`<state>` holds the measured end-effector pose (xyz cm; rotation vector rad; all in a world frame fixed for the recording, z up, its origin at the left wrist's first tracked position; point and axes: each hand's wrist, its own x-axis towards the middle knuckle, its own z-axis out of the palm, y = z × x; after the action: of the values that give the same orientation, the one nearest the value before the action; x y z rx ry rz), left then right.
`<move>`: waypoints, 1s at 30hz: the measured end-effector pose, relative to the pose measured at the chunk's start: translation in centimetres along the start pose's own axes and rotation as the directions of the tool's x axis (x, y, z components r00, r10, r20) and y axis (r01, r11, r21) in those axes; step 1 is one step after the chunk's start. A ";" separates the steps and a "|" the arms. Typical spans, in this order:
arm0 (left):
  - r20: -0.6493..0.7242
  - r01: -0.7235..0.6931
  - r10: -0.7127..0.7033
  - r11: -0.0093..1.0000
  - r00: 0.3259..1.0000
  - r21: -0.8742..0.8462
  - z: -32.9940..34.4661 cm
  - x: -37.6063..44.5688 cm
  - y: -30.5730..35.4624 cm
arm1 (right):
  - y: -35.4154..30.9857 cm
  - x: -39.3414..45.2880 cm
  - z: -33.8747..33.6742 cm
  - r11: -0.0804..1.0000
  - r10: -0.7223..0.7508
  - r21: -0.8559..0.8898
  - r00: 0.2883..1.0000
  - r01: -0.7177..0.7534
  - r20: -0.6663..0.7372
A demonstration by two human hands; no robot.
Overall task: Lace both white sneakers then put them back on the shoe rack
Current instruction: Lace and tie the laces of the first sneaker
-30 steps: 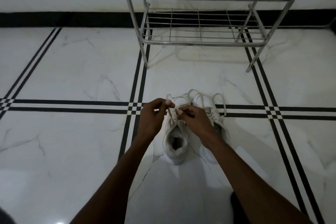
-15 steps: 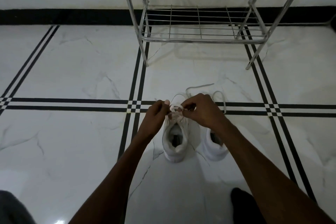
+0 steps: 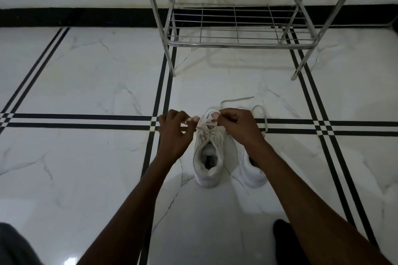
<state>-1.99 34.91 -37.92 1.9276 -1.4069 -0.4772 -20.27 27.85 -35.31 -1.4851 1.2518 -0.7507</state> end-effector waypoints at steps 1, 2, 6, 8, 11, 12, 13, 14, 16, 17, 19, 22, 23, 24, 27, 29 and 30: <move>0.014 0.073 -0.072 0.987 0.997 -0.146 -0.6 0.0 0.5 | -0.3 0.0 0.0 0.995 0.077 0.067 0.997 -0.078 0.014; 0.038 0.143 -0.138 0.942 0.990 -0.304 -1.4 0.1 0.9 | -0.4 0.0 -0.1 0.984 0.138 0.113 0.990 -0.140 0.028; 0.160 0.259 -0.206 0.674 0.965 -0.692 -4.2 0.8 1.2 | -0.5 0.0 -0.6 0.954 0.231 0.178 0.969 -0.243 0.086; 0.162 0.283 -0.239 0.659 0.957 -0.697 -5.0 0.9 0.9 | -0.7 0.3 -0.9 0.922 0.261 0.269 0.960 -0.278 0.097; 0.065 0.250 -0.261 0.775 0.963 -0.580 -6.0 0.7 -1.0 | 0.1 0.6 -1.6 0.972 0.233 0.042 0.969 -0.230 -0.086; 0.009 0.253 -0.282 0.845 0.959 -0.471 -6.3 0.5 -2.3 | 0.9 0.6 -2.1 0.963 0.158 -0.183 0.966 -0.196 -0.204; -0.052 0.291 -0.323 0.903 0.945 -0.317 -6.4 0.1 -3.9 | 1.9 0.5 -2.6 0.905 0.073 -0.381 0.951 -0.189 -0.299; -0.104 0.375 -0.393 0.914 0.914 -0.157 -6.4 -0.6 -5.4 | 2.9 0.3 -3.0 0.844 -0.006 -0.506 0.939 -0.179 -0.343; -0.137 0.530 -0.522 0.847 0.842 0.030 -5.9 -2.3 -7.6 | 4.7 0.0 -3.2 0.769 -0.062 -0.623 0.953 -0.143 -0.296; -0.116 0.570 -0.561 0.819 0.820 0.065 -5.5 -3.0 -8.1 | 5.0 -0.1 -3.0 0.759 -0.078 -0.639 0.958 -0.123 -0.276; -0.056 0.561 -0.558 0.823 0.828 0.088 -4.3 -3.5 -8.3 | 5.0 -0.3 -2.4 0.815 -0.070 -0.569 0.956 -0.109 -0.284; -0.028 0.351 -0.351 0.936 0.936 0.015 -2.4 -2.8 -6.9 | 4.4 -0.6 -2.1 0.884 -0.107 -0.468 0.966 -0.017 -0.237; -0.023 0.237 -0.237 0.972 0.971 0.006 -1.9 -2.5 -6.2 | 4.3 -0.8 -2.0 0.858 -0.181 -0.507 0.973 0.083 -0.146; 0.004 0.117 -0.117 0.993 0.993 0.005 -1.1 -2.2 -5.6 | 4.4 -1.0 -1.8 0.807 -0.251 -0.558 0.967 0.193 -0.029; 0.196 -0.072 0.082 0.996 0.977 -0.055 0.8 -1.7 -3.2 | 4.1 -1.6 -0.5 0.693 -0.233 -0.639 0.943 0.333 0.239; 0.261 -0.122 0.139 0.989 0.955 -0.081 2.1 -1.6 -2.6 | 3.8 -1.4 0.3 0.614 -0.166 -0.724 0.949 0.313 0.269; 0.271 -0.146 0.162 0.986 0.949 -0.078 2.6 -1.5 -2.5 | 3.6 -1.2 0.5 0.534 -0.118 -0.795 0.957 0.287 0.266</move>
<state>-2.54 35.91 -41.69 1.7380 -1.6870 -0.7261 -21.29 29.31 -38.72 -2.4572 1.3710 -0.0889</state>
